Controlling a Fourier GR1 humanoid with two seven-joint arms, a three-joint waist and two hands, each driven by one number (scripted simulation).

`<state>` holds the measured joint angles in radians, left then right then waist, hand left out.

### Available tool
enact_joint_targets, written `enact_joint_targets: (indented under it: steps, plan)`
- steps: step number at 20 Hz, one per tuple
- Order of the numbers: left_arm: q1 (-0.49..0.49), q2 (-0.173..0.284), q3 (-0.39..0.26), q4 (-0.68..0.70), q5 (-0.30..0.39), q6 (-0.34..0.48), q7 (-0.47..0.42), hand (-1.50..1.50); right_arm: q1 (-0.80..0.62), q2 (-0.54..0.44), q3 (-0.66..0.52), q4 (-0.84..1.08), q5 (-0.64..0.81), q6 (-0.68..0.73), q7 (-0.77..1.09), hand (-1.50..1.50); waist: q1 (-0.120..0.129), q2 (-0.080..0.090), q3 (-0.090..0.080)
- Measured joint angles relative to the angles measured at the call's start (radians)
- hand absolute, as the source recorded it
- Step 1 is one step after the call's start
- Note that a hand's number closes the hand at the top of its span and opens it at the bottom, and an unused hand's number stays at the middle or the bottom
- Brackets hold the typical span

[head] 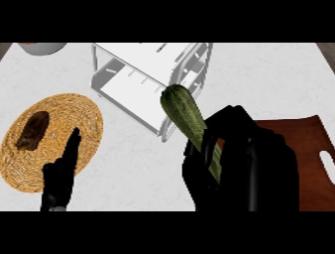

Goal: Pick the squash from the tray and place it in the tiered basket

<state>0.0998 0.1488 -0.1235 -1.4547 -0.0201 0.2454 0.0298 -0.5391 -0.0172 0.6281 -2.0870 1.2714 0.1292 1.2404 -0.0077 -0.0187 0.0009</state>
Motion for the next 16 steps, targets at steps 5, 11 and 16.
enact_joint_targets:
  steps: [5,11,16]
  plan:
    - [-0.004,0.003,0.000,-0.005,0.003,-0.010,0.007,0.00,-0.124,0.001,-0.074,0.027,-0.010,0.060,-0.003,1.50,0.010,0.003,-0.002]
    - [-0.023,0.003,-0.002,0.004,0.003,-0.022,0.006,0.00,-0.288,0.004,-0.208,0.164,-0.062,0.077,-0.007,1.50,0.026,0.010,-0.001]
    - [-0.027,-0.007,-0.009,0.005,-0.007,-0.016,0.004,0.00,-0.422,0.005,-0.312,0.314,-0.108,0.078,-0.013,1.50,0.036,0.013,-0.001]
